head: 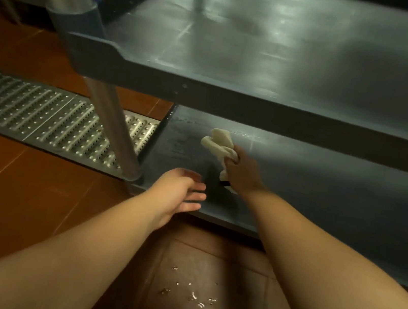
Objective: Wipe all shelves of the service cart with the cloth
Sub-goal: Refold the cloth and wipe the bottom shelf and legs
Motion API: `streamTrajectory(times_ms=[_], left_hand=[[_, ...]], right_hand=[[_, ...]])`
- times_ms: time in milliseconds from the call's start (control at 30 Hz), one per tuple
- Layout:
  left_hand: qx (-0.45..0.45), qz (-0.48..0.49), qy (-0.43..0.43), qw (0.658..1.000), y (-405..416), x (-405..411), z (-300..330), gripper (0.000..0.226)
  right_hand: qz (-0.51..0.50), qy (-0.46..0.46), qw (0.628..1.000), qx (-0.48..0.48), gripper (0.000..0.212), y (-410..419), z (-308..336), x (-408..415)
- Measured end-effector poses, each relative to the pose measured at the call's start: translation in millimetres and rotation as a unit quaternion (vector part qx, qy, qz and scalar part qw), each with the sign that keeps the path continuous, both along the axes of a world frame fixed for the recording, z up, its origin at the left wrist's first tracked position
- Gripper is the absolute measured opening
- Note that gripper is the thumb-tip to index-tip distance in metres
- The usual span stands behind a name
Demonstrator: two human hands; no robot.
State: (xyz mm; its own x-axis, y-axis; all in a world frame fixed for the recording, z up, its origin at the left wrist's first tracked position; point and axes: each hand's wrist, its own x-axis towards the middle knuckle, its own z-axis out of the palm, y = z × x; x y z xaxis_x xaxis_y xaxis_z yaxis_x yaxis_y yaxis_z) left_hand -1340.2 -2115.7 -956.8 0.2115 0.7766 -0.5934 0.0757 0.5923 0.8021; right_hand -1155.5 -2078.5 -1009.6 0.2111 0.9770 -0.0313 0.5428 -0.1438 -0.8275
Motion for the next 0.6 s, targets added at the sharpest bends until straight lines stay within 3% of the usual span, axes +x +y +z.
streamTrajectory(times_ms=[300, 600], left_hand=[[-0.004, -0.037, 0.009, 0.999, -32, 118, -6, 0.030], [0.017, -0.100, -0.004, 0.995, -68, 237, -16, 0.028]], right_hand=[[-0.121, -0.008, 0.992, -0.021, 0.030, -97, 0, 164], [-0.279, -0.052, 0.958, -0.041, 0.026, -185, 5, 319]])
